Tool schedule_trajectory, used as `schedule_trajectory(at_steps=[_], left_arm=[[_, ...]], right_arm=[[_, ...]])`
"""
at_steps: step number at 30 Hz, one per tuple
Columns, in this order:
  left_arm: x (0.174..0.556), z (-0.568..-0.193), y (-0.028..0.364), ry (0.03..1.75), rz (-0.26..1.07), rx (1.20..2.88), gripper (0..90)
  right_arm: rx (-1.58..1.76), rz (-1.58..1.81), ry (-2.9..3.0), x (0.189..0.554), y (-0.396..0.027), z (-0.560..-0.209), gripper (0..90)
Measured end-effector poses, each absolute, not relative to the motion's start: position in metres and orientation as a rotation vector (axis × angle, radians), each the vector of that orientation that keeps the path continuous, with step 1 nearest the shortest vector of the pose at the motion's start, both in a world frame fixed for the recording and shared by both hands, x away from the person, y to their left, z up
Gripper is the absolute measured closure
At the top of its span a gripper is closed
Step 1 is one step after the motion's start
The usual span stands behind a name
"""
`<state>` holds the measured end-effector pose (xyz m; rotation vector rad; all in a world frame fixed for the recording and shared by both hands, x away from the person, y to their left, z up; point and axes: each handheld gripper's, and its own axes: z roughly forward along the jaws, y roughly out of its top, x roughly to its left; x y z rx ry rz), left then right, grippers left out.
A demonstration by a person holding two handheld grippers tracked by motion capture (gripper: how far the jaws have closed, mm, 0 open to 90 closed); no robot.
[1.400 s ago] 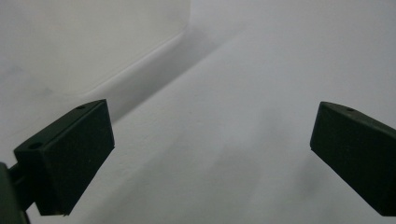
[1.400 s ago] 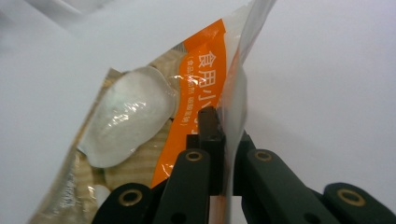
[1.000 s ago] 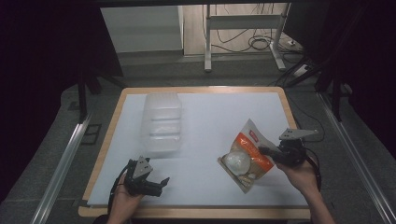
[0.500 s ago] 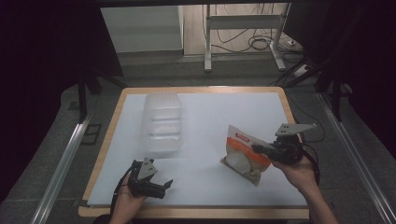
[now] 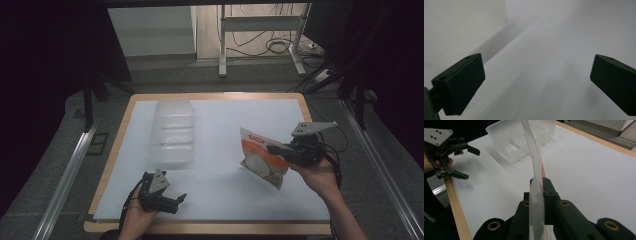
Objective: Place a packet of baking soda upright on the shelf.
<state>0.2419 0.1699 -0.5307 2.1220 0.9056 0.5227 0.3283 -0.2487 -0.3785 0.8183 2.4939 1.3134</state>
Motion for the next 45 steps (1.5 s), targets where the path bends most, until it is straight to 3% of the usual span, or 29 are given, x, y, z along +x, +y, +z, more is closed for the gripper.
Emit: schedule_trajectory(at_steps=[15, 45], left_arm=[[0.242, -0.53, 0.169, 0.895, 0.511, 2.132, 0.0], [0.239, -0.529, 0.168, 0.877, 0.472, 2.098, 0.0]], right_arm=[[0.748, 1.35, 2.494, 0.346, -0.223, -0.361, 89.5], [0.634, 1.402, 2.528, 0.406, -0.121, -0.337, 89.4]])
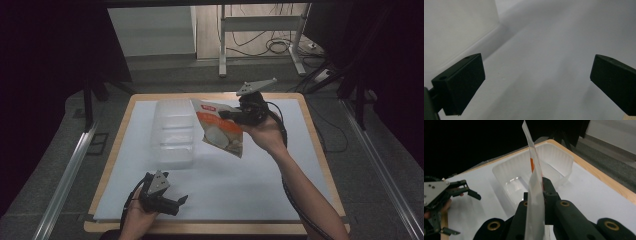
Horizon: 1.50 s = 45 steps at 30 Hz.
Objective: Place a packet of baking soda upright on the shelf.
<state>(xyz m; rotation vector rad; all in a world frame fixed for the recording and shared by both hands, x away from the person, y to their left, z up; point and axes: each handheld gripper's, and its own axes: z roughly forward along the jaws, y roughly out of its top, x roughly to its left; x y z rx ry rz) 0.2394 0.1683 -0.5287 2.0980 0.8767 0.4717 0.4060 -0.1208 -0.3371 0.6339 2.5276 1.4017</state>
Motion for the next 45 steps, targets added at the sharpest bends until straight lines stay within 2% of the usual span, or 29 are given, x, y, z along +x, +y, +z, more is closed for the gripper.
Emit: schedule_trajectory(at_steps=[31, 45], left_arm=[[0.238, -0.527, 0.167, 0.847, 0.429, 2.07, 0.0], [0.238, -0.527, 0.166, 0.842, 0.425, 2.071, 0.0]], right_arm=[[0.536, 1.448, 2.576, 0.438, -0.008, -0.342, 89.4], [0.549, 1.471, 2.56, 0.467, 0.021, -0.339, 89.4]])
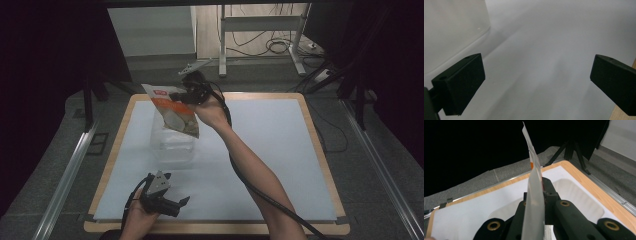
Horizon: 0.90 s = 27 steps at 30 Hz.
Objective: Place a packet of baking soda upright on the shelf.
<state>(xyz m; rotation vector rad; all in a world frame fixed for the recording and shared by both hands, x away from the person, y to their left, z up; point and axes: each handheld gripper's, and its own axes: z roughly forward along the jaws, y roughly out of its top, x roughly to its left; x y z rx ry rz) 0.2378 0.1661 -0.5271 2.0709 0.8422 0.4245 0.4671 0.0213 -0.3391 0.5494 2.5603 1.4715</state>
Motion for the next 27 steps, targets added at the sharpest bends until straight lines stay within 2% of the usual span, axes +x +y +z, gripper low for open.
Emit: schedule_trajectory(at_steps=[16, 27], left_arm=[[0.238, -0.526, 0.167, 0.834, 0.406, 2.044, 0.0], [0.238, -0.526, 0.166, 0.833, 0.398, 2.045, 0.0]], right_arm=[[0.544, 1.475, 2.565, 0.501, 0.047, -0.349, 89.4], [0.564, 1.464, 2.574, 0.514, 0.055, -0.383, 89.3]])
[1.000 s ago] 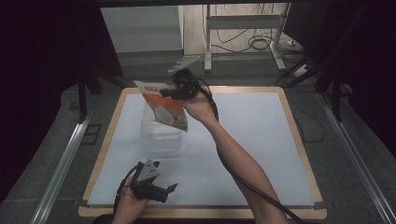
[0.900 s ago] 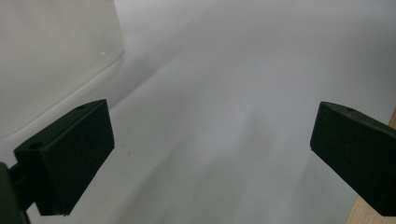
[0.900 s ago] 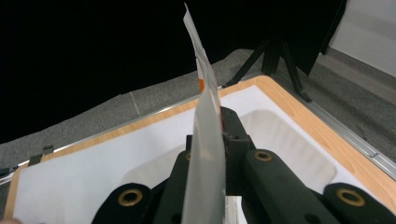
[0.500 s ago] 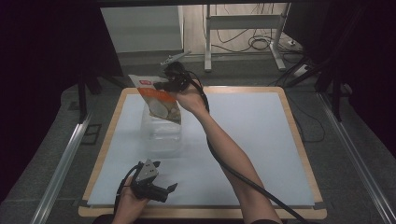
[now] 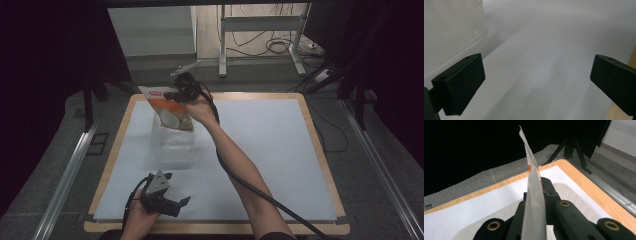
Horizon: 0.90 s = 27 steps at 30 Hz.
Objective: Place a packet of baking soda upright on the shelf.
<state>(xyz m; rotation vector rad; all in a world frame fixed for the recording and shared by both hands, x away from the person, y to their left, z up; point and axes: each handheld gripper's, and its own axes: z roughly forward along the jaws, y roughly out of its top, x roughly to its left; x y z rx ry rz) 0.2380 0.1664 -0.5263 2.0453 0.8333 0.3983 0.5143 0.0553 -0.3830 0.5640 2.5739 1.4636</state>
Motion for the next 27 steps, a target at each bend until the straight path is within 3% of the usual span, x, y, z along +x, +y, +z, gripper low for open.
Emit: schedule_trajectory(at_steps=[12, 27], left_arm=[[0.238, -0.526, 0.166, 0.83, 0.395, 2.047, 0.0], [0.238, -0.528, 0.163, 0.831, 0.399, 2.065, 0.0]], right_arm=[[0.599, 1.472, 2.597, 0.517, 0.054, -0.407, 89.2], [0.674, 1.497, 2.57, 0.517, 0.016, -0.429, 88.9]])
